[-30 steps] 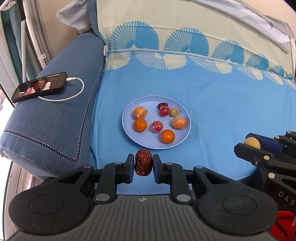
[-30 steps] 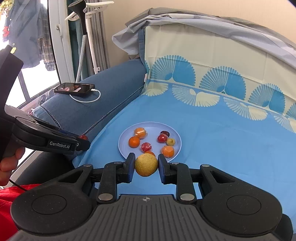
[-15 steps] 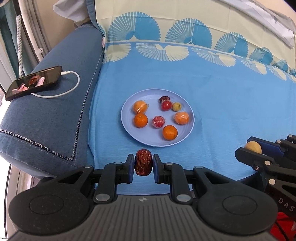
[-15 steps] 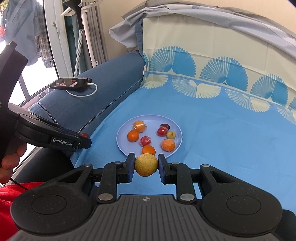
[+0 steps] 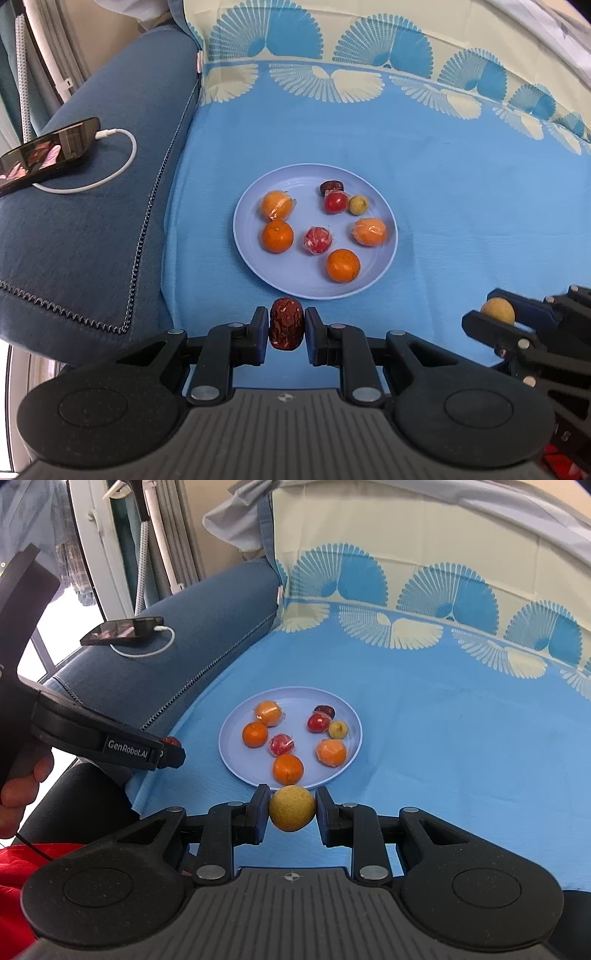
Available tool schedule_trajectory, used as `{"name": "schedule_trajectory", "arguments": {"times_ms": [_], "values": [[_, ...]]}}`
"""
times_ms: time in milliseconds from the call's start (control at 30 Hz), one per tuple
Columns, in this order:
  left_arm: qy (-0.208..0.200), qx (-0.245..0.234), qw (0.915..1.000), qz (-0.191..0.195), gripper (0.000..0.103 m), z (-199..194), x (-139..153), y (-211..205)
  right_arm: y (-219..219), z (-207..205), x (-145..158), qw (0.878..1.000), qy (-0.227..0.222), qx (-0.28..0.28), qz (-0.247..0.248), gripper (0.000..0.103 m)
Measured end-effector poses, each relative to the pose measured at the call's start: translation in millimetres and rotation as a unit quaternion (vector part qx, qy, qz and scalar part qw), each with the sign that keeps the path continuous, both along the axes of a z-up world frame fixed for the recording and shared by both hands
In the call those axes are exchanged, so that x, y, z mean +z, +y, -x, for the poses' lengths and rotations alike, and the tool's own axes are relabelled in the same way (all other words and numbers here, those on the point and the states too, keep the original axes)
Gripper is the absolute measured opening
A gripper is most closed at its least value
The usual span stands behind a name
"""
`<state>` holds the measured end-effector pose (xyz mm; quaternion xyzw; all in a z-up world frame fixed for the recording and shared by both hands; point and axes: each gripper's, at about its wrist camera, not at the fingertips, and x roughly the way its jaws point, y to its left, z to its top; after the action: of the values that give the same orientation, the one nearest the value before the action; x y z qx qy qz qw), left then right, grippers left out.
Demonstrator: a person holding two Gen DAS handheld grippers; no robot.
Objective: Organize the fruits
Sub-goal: 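Carry the date and yellow fruit over the plate with both tools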
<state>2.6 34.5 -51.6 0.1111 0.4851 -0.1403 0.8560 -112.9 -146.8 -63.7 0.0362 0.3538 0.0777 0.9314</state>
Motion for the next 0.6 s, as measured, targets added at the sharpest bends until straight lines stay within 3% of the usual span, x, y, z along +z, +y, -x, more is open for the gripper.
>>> {"name": "schedule_trajectory", "arguments": {"times_ms": [600], "values": [[0.028,0.010,0.9996,-0.007,0.023,-92.4,-34.8,-25.9,-4.5,-86.7,-33.6,1.000,0.029,0.004,0.004,0.028]]}}
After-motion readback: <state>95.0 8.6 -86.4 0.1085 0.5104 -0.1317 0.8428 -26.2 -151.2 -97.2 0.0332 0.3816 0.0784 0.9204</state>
